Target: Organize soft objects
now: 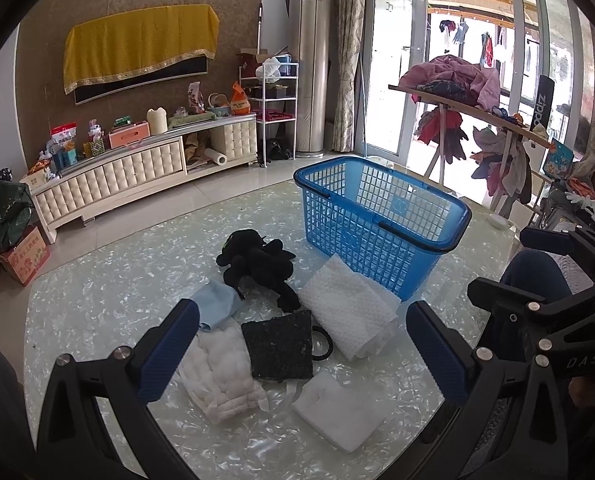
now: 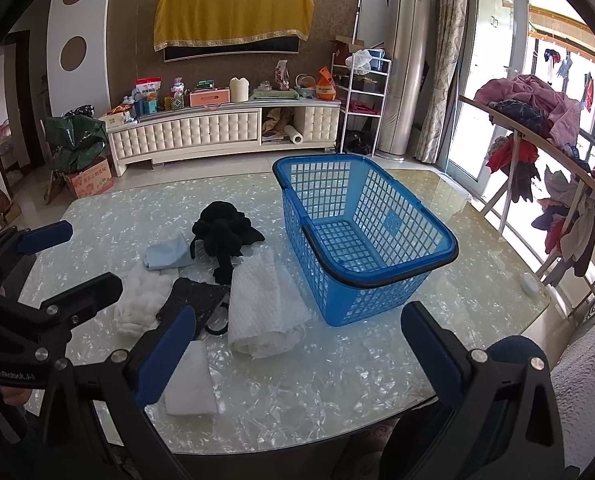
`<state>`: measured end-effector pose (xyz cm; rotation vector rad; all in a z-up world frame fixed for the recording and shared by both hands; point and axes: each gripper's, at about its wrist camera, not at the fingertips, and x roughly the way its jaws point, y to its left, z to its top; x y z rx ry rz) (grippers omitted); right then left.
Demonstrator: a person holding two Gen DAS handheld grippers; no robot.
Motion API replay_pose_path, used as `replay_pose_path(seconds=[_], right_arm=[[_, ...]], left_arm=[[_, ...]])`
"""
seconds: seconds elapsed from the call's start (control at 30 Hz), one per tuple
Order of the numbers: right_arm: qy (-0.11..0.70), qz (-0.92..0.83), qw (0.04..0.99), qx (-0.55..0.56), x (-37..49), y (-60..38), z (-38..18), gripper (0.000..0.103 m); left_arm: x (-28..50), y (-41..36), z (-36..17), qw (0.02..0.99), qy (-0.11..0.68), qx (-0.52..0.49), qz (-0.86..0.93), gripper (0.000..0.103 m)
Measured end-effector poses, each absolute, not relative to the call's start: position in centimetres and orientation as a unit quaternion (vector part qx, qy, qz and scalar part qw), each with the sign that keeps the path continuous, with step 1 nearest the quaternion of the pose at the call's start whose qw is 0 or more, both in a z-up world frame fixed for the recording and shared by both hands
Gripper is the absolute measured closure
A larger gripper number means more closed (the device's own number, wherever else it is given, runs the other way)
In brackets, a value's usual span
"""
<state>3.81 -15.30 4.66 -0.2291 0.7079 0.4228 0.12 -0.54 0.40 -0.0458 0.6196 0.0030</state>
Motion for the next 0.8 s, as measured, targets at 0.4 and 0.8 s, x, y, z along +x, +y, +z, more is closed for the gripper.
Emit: replay_pose_path(seconds=[0.4,0.8], right_arm=[[0.378,0.245,0.880,-0.147,5.8,-13.4,3.6,0.000],[0.433,0.312,0.826,-0.181,7.8,-9.2,0.2,0.000]], left_arm=[[1.2,1.7,1.0,0.953,0.303,-0.004,0.007,0.000],[3.1,4.3,-2.6,0.921,0.389,-0.012,0.010,0.000]])
